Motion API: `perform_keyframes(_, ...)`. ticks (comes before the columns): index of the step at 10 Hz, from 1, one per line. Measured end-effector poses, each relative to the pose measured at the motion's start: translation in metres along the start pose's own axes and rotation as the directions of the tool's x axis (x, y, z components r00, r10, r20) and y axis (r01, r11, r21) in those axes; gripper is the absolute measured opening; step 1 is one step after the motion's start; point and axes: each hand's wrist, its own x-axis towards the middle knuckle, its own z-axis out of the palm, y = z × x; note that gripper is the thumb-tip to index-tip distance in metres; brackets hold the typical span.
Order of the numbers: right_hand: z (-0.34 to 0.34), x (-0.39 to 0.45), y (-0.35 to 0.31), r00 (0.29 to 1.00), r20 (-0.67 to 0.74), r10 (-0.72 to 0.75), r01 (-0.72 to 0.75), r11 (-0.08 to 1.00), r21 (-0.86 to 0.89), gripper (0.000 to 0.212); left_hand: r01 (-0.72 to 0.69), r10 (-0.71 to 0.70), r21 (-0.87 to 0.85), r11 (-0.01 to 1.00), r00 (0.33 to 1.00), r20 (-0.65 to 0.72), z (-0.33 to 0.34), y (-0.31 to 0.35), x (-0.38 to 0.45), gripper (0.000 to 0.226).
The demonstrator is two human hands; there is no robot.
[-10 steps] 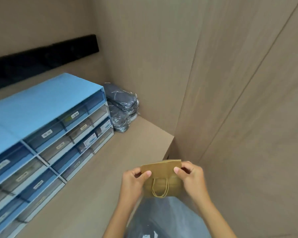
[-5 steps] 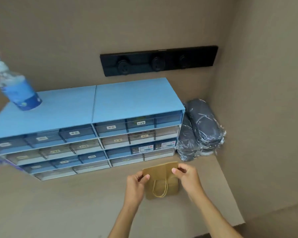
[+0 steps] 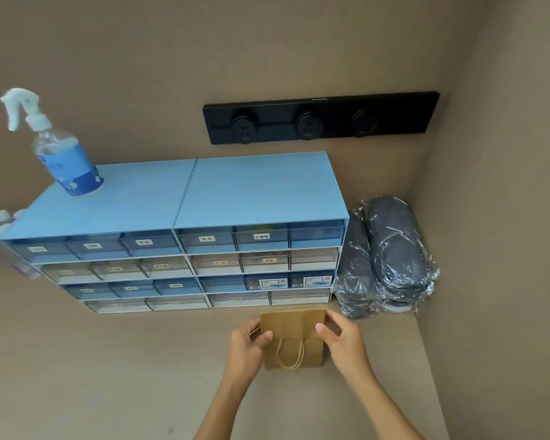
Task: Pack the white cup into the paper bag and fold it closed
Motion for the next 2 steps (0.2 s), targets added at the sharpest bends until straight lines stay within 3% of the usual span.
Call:
perform_keyframes(1,-0.005,-0.008,-0.011,0.999,-0.008,-0.051,0.051,0.999,-0.002,0.07,-0.008,0.008,0.006,1.0,1.0,-0.012,-0.009,0.009,-0.006,0.05)
perform_keyframes(2,-0.015,-0.006,-0.049,0.97,-0.13,-0.204,0.202,0.979,-0.03,0.069,-0.207,0.215,0.069,0.976,0.967,-0.134,-0.021,0.04,-0.011,0.05)
